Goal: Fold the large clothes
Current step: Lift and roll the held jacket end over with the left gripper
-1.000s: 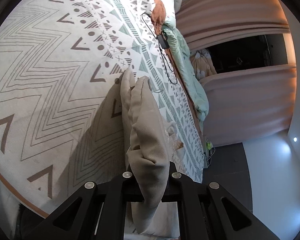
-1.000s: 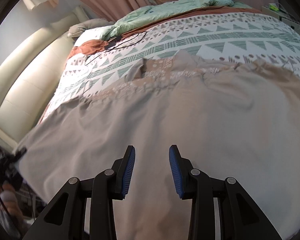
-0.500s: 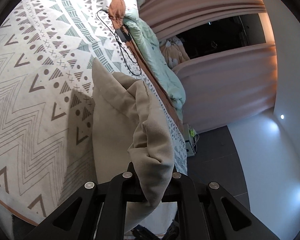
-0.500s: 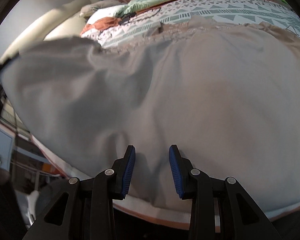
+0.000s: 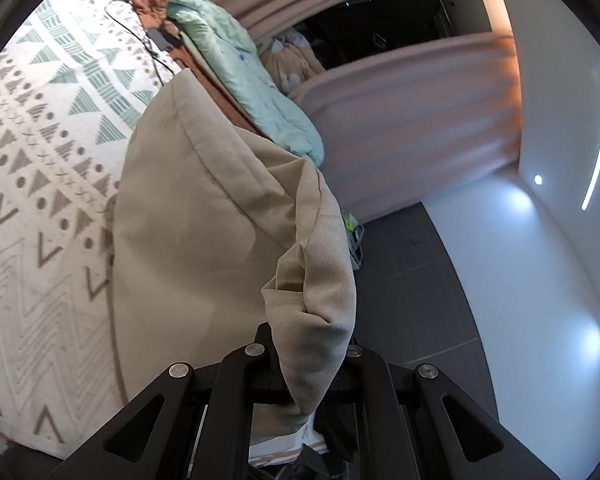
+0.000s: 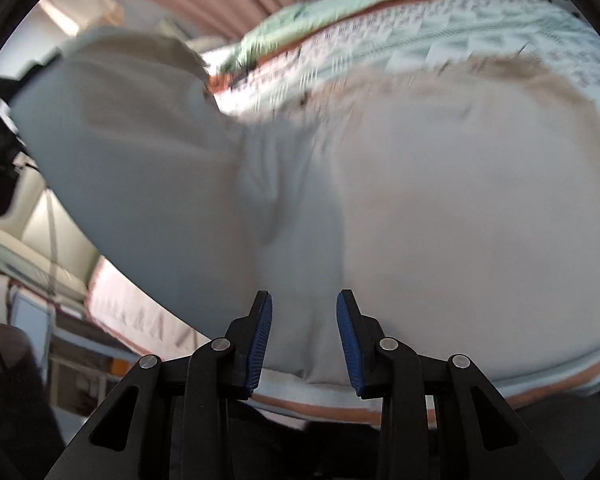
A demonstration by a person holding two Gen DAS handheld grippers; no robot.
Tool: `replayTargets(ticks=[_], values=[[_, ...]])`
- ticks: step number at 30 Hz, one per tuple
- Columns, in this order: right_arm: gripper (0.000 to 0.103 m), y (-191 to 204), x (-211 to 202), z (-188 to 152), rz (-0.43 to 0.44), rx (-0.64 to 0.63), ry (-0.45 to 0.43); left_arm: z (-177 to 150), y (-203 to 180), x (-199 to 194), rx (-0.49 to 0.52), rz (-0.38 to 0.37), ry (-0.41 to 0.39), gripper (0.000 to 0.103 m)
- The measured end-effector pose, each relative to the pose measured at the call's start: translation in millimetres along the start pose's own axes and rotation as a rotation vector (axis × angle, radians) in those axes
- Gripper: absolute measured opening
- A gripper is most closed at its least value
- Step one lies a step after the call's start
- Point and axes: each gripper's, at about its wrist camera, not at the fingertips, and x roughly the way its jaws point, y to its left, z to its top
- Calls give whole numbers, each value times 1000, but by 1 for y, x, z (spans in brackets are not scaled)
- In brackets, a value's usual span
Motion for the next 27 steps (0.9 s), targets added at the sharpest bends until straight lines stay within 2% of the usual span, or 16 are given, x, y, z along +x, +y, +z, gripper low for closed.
replayTargets(ticks=[1,3,7,12,19,27], values=[[48,-4,-12,3,6,9,-24,-2,-6,7,0,-5,10,8],[54,-15,-40,7,9,31,-83,-6,-16,22,1,-12,32,8],[54,-53,-93,11,17,106,-182,-15,-30,58,-6,-20,78,8],[55,-106,-135,6,-34,226,-258,-34,-44,107,-12,-18,147,8],[55,-177,-160,-12,-90,387,-274,-79,-61,177,9,-8,276,8],[55,-216,-173,-26,-111,453,-279,-147,-79,237,69,19,430,8]])
